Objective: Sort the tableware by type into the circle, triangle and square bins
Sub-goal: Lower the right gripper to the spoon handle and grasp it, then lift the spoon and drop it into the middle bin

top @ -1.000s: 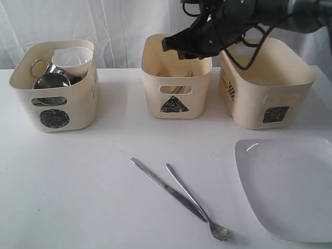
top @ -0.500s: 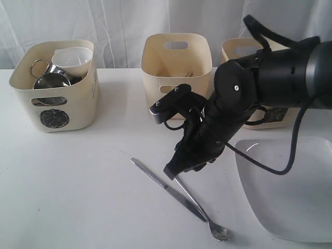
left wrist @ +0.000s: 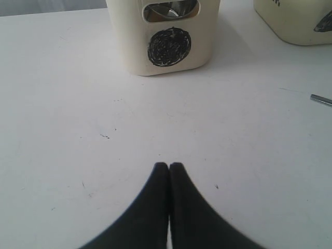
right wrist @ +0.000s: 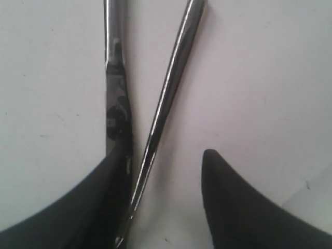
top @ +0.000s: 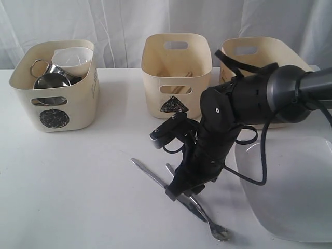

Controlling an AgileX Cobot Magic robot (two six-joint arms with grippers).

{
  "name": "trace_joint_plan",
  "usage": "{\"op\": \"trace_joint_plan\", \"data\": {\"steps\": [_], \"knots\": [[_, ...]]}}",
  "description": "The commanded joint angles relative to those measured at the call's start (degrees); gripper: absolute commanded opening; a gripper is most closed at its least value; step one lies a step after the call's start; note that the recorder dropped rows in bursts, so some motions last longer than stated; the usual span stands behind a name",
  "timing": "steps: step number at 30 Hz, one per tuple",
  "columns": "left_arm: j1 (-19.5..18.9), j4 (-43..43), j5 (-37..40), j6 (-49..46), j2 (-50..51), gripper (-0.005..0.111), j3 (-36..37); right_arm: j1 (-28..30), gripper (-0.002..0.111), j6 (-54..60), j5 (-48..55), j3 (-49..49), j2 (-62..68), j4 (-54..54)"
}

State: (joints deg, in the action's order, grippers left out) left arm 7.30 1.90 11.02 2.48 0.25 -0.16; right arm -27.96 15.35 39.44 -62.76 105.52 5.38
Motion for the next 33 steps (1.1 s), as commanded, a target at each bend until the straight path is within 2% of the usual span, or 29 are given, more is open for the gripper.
{"op": "trace_joint_plan", "data": {"steps": [1,17,24,27,33], "knots": [[-0.17,0.58,0.08,0.34,-0.25,0.0,0.16,-0.17,0.044,-0.28,-0.38,0.16,0.81,1.22],[-0.17,0.58,0.08,0.34,-0.25,0.0,0.16,-0.54,0.044,-0.15,-3.61,0.16,5.52,-0.3],[-0.17,0.58,0.08,0.34,-0.25,0.0,0.16,-0.54,0.03,-1.82,-3.61,0.16,5.95,-4.31],[-0.17,0.58,0.08,0.34,-0.25,0.0,0.16,-0.54,0.029,-5.34,-2.98,0.16,5.95,-7.75],[-0.17,0.58,0.08,0.34,-0.25,0.0,0.16,-0.54,0.026,-5.47,-1.98,0.16,5.95,-8.0]]}}
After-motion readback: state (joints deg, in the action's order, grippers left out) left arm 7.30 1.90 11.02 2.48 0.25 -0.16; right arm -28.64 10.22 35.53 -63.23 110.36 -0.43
